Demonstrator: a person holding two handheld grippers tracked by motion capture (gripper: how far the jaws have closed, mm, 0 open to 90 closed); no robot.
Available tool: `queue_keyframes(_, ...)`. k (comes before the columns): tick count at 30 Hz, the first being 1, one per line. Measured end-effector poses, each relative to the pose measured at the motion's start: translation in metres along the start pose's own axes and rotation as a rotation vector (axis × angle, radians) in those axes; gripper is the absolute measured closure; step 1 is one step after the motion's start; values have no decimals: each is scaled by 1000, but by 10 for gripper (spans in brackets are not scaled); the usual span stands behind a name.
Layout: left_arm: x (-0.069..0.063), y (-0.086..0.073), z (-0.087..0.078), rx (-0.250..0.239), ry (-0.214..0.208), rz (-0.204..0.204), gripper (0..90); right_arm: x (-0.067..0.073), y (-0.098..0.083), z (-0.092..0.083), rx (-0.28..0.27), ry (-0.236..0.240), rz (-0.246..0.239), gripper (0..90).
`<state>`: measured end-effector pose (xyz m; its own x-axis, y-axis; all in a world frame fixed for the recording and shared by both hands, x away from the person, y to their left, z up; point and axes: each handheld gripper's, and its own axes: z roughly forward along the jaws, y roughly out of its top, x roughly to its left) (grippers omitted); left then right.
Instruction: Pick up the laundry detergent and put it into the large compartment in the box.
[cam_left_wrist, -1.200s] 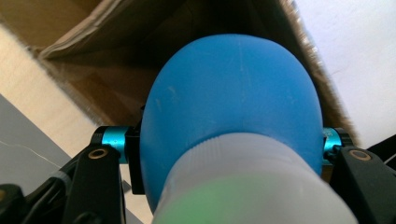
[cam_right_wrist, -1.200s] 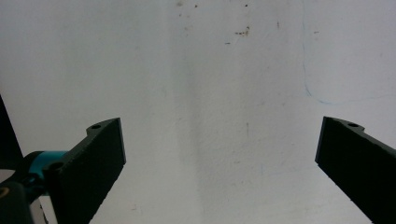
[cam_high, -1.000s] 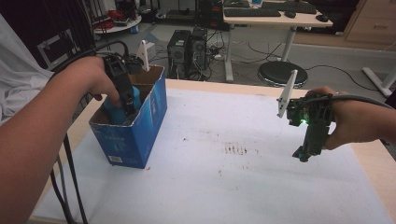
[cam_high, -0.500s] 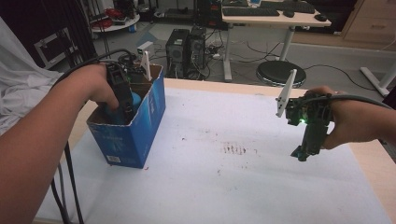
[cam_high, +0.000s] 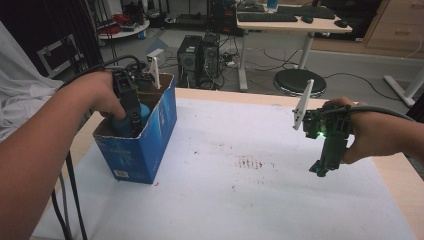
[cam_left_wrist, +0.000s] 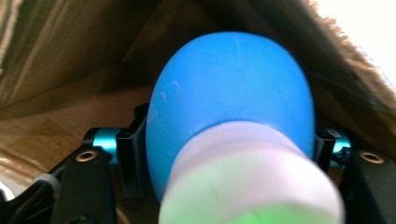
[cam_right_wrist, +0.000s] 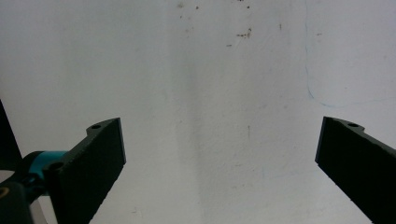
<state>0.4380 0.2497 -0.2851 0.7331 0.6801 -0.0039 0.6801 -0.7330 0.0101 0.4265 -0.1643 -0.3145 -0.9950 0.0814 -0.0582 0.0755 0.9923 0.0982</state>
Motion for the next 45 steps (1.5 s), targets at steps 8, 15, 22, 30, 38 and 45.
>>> queue_keyframes(8, -2, 0, -8, -6, -12, 4, 272, 0, -1, -1, -1, 3, 0, 6)
queue_keyframes(15, -3, -1, -20, -9, -14, -6, 242, 0, -1, -1, 2, 1, 1, 6)
queue_keyframes(22, -6, -1, -39, -18, -4, -13, 189, 0, -1, -1, 5, 5, -3, 6)
queue_keyframes(30, -12, 0, -60, -21, 20, -6, 134, 0, -2, -2, -1, 2, 4, 6)
queue_keyframes(38, -23, 4, -79, -32, 39, 29, 97, 0, -2, -3, -7, 1, -7, 6)
queue_keyframes(45, -35, 11, -87, -54, 40, 71, 54, 2, -3, -4, -7, 2, -5, 6)
